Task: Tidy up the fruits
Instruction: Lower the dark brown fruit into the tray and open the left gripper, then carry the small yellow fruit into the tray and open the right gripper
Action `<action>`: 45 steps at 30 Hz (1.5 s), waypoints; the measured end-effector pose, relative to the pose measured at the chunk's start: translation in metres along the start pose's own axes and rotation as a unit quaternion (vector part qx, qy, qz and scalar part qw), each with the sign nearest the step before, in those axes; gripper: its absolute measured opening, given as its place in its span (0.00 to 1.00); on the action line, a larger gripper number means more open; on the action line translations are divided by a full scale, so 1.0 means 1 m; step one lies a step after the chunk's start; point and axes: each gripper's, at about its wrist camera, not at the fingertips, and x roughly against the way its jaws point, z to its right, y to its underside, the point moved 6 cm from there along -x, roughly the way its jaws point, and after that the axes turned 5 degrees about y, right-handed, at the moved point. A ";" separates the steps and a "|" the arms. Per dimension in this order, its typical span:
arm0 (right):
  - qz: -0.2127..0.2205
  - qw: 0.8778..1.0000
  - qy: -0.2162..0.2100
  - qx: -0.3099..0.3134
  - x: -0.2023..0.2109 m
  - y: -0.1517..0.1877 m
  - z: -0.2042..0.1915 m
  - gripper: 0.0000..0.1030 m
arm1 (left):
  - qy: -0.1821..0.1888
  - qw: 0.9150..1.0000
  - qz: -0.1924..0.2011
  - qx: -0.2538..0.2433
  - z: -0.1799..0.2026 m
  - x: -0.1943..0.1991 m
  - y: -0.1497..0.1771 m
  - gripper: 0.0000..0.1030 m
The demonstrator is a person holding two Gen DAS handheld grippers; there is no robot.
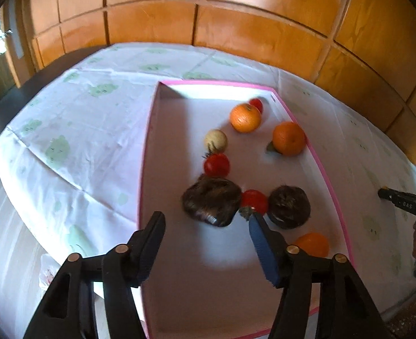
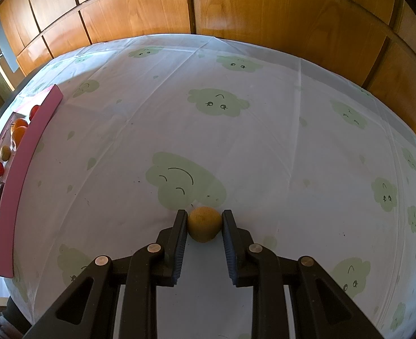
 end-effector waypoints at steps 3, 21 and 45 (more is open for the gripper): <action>0.000 1.000 0.003 0.000 0.001 0.001 -0.001 0.24 | -0.008 1.000 0.013 0.002 -0.002 0.005 -0.002 0.61; -0.009 0.999 0.046 0.005 0.001 0.000 -0.008 0.24 | -0.037 0.997 0.066 -0.009 0.010 0.028 -0.012 0.75; 0.027 1.000 -0.004 -0.004 0.032 -0.007 -0.054 0.23 | -0.036 0.997 0.063 0.002 0.006 0.027 -0.008 0.83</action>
